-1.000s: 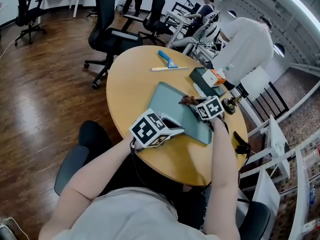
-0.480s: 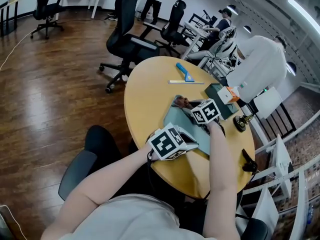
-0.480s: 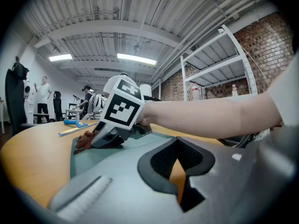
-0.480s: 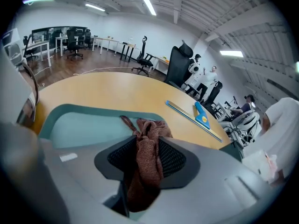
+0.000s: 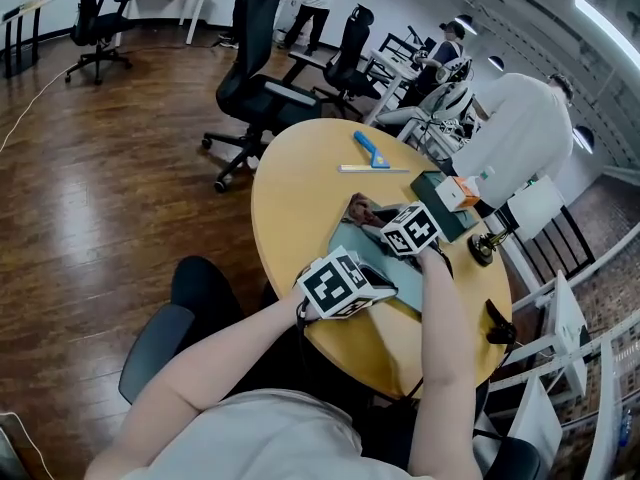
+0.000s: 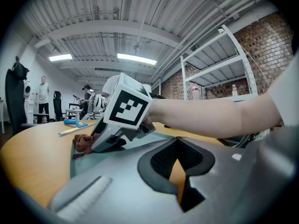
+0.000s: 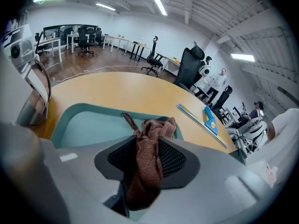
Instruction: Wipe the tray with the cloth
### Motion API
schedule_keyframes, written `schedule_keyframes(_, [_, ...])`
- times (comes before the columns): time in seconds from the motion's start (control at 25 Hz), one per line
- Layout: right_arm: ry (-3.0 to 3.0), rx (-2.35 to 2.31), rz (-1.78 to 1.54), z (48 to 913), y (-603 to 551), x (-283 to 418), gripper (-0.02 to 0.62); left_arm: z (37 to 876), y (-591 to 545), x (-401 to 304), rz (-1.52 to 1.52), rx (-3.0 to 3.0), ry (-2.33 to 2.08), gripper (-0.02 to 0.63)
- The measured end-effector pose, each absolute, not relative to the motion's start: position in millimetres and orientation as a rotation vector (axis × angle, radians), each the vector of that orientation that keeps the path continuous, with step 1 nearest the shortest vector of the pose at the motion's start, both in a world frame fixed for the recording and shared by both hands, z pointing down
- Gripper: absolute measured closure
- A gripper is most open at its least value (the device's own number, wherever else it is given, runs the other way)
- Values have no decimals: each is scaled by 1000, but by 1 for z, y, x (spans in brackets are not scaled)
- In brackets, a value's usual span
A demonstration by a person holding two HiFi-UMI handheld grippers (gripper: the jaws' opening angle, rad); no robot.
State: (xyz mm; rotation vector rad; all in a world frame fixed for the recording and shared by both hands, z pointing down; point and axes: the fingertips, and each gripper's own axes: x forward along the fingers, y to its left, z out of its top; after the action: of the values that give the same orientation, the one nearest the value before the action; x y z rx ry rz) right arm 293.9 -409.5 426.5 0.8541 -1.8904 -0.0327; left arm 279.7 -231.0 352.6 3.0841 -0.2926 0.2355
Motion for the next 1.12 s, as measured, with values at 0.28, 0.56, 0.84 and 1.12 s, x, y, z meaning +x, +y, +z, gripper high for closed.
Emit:
schedule_keyframes(0.28, [-1798, 901, -18, 425, -382, 333, 448, 352, -230, 277, 235, 3083, -288, 604])
schedule_keyframes(0.56, [-1732, 999, 58, 428, -352, 393, 449, 354, -230, 278, 232, 3085, -286, 604])
schedule_keyframes(0.84, [-1661, 1105, 121, 431, -328, 449, 449, 355, -230, 276, 228, 3083, -285, 604])
schedule_keyframes(1.12, [-1620, 1141, 120, 428, -318, 468, 449, 356, -235, 278, 226, 3080, -292, 604])
